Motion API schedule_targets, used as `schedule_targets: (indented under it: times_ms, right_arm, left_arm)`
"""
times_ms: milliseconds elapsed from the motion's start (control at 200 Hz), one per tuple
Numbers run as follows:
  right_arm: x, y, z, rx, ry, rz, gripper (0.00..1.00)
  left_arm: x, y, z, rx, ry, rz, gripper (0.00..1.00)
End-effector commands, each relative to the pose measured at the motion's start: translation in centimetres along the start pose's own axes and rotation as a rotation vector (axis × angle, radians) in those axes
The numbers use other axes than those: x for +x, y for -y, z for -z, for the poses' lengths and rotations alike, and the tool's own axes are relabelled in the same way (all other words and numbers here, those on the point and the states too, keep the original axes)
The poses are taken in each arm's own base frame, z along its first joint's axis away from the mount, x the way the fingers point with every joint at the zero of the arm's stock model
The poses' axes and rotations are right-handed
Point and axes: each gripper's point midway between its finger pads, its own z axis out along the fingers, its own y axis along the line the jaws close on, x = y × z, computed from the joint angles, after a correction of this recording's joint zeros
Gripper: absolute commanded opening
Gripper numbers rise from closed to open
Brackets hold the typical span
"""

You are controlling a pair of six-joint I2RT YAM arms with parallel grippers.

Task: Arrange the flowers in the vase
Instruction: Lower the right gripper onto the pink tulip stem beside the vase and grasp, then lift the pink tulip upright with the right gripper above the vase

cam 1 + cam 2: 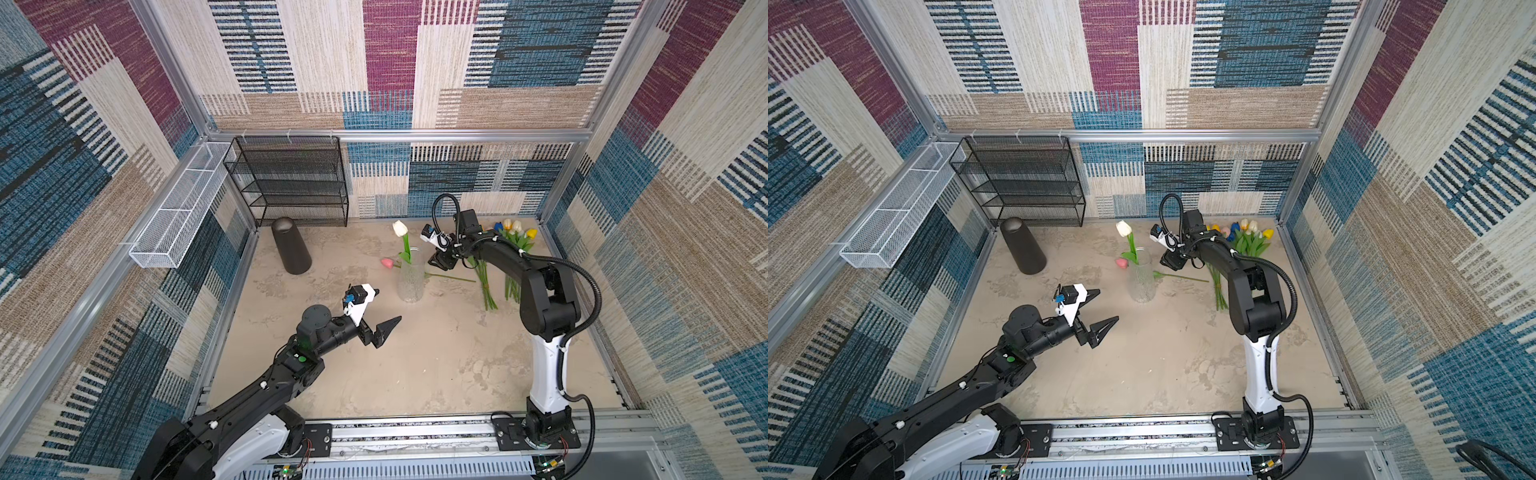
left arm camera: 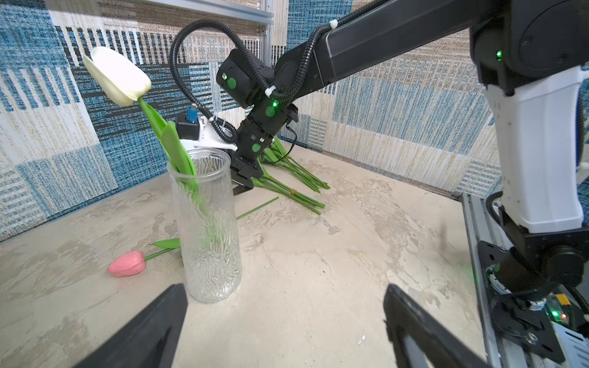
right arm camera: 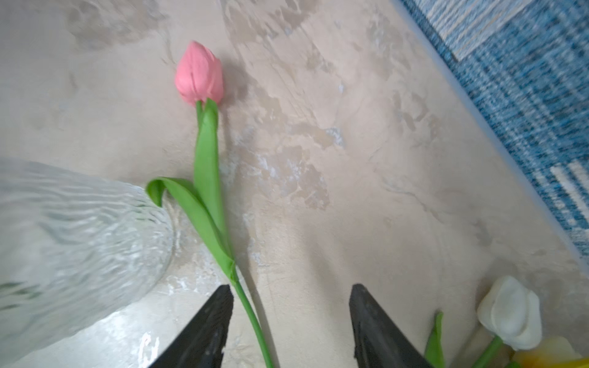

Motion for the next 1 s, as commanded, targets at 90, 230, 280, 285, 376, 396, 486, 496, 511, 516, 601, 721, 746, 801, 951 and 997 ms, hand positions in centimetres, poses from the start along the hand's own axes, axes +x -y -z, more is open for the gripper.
schedule_targets:
  times_ms: [90,230,280,285,376,396,486,496,511,516,601,721,746,801,951,997]
  right_arm:
    - [3.4,-1.1,-1.8,-0.047,-0.101,-0.019,0.61]
    - [5.0,-1.1,-3.0,-0.031,-0.121,-0.009,0.58]
    - [5.2,-1.0,-3.5,-0.033,-0.128,-0.014,0.57]
    - [5.2,-1.0,-3.5,-0.033,-0.129,-0.015,0.57]
    - [5.3,-0.9,-4.1,-0.037,-0.131,-0.014,0.54]
    - [5.4,-0.8,-4.2,-0.038,-0.134,-0.015,0.52]
    - [5.5,-0.7,-4.6,-0.040,-0.133,-0.007,0.43]
    - [5.6,-0.8,-4.7,-0.043,-0.134,-0.004,0.41]
    - [5.6,-0.7,-4.8,-0.043,-0.134,-0.004,0.40]
    - [5.6,-0.7,-4.8,-0.043,-0.134,-0.004,0.40]
    - [5.7,-0.8,-5.2,-0.054,-0.133,0.003,0.33]
    - [6.1,-0.9,-5.9,-0.064,-0.138,0.001,0.20]
    - [6.2,-0.9,-6.0,-0.067,-0.142,-0.003,0.17]
    - [6.1,-0.8,-6.0,-0.068,-0.140,-0.013,0.11]
    - [3.5,-0.8,-4.3,-0.096,-0.039,-0.037,0.03]
    - [1.9,-0.6,-2.9,-0.102,0.023,-0.047,0.00]
  left_arm:
    - [-0.7,0.1,0.1,0.003,0.033,-0.019,0.99]
    - [-0.7,0.0,-0.2,0.006,0.027,-0.020,0.99]
    - [-0.6,0.0,-0.3,0.007,0.024,-0.021,0.99]
    - [-0.7,0.0,-0.4,0.008,0.024,-0.021,0.99]
    - [-0.8,0.0,-0.6,0.016,0.021,-0.019,0.99]
    - [-0.9,0.0,-0.6,0.018,0.022,-0.019,0.99]
    - [-1.0,-0.1,-0.6,0.012,0.026,-0.024,0.99]
    - [-1.0,-0.1,-0.6,0.010,0.026,-0.025,0.99]
    - [-1.0,-0.1,-0.6,0.008,0.026,-0.025,0.99]
    - [-1.0,-0.1,-0.6,0.008,0.026,-0.025,0.99]
    - [-1.1,-0.2,-0.7,0.005,0.020,-0.029,0.99]
    - [-1.2,-0.3,-0.8,0.003,0.021,-0.031,0.99]
    - [-1.3,-0.3,-0.8,0.003,0.022,-0.031,0.99]
    - [-1.3,-0.3,-0.9,0.001,0.022,-0.032,0.99]
    - [-1.3,-0.4,-0.8,-0.005,0.020,-0.034,0.99]
    - [-1.2,-0.4,-0.7,-0.008,0.016,-0.033,0.99]
